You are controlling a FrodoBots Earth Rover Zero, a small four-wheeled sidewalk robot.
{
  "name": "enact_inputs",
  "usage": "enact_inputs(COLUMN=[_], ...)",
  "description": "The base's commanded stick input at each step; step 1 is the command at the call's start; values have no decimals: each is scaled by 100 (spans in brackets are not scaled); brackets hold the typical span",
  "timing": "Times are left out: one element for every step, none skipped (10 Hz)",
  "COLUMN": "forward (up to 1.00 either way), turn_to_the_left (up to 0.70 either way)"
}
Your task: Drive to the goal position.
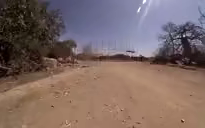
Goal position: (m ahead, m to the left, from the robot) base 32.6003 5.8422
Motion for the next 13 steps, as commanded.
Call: enact_inputs(forward=[100, 100, 100, 100, 100, 100, 100, 100, 100, 100, 100, 100, 100], turn_to_the_left=[-27, -27, 0, 0, 0, 0, 0, 0, 0, 0, 0, 0, 0])
